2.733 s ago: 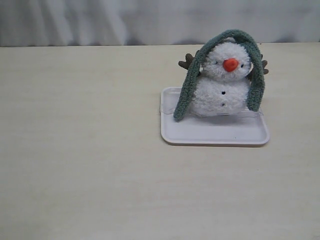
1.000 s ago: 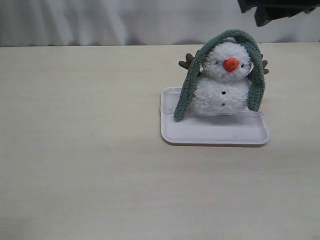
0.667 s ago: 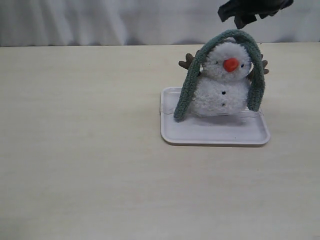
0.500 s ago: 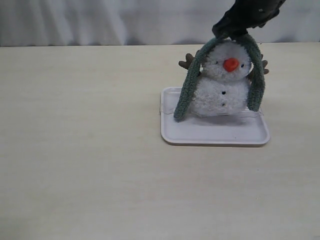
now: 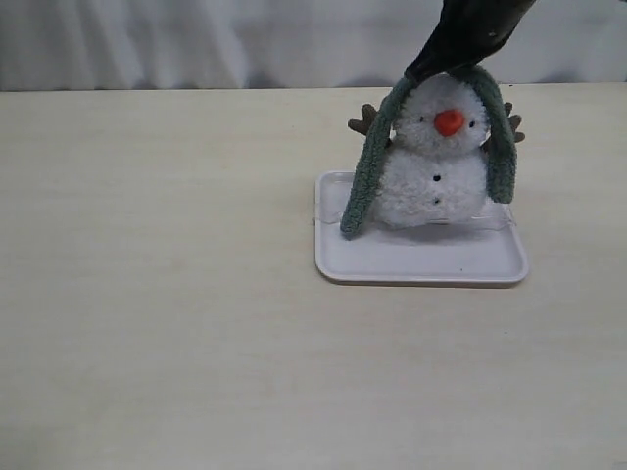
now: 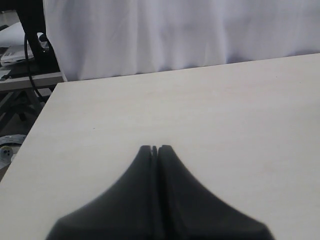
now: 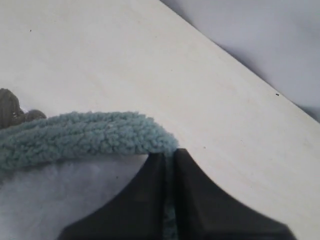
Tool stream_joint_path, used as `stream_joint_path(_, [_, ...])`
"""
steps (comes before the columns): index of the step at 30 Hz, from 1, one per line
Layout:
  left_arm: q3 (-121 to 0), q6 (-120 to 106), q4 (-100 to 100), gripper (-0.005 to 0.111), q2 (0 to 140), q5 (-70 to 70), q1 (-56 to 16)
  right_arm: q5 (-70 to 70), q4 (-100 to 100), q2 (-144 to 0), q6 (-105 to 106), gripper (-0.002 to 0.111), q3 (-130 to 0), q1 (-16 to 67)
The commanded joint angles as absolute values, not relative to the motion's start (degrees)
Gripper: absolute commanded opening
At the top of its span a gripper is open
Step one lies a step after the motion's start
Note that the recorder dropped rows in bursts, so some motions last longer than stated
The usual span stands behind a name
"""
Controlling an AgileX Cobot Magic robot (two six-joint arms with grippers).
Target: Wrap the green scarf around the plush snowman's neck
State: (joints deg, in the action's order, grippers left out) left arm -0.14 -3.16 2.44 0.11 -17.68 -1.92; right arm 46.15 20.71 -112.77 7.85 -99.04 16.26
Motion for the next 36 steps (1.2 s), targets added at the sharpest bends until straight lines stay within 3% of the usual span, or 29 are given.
stream_joint_path(1, [0.0, -2.9, 2.4, 0.000, 0.0, -17.4, -1.7, 42.7, 24.8, -112.1, 4.1, 0.004, -99.2, 16.2])
stream_joint_path(7, [0.0, -2.9, 2.4, 0.000, 0.0, -17.4, -1.7, 43.0, 32.3, -114.4, -6.1, 0.004, -99.2, 15.9])
stream_joint_path(23, [0.0, -2.9, 2.4, 0.000, 0.0, -17.4, -1.7, 53.0, 27.5, -119.0, 2.2, 0.005, -99.2, 15.9])
stream_joint_path(32, [0.0, -2.9, 2.4, 0.000, 0.0, -17.4, -1.7, 55.3, 26.6, -114.1, 1.7, 0.039, -99.2, 16.1])
stream_joint_path(36, [0.0, -2.9, 2.4, 0.000, 0.0, -17.4, -1.7, 56.2, 26.6, -110.3, 0.4, 0.043, -99.2, 16.1])
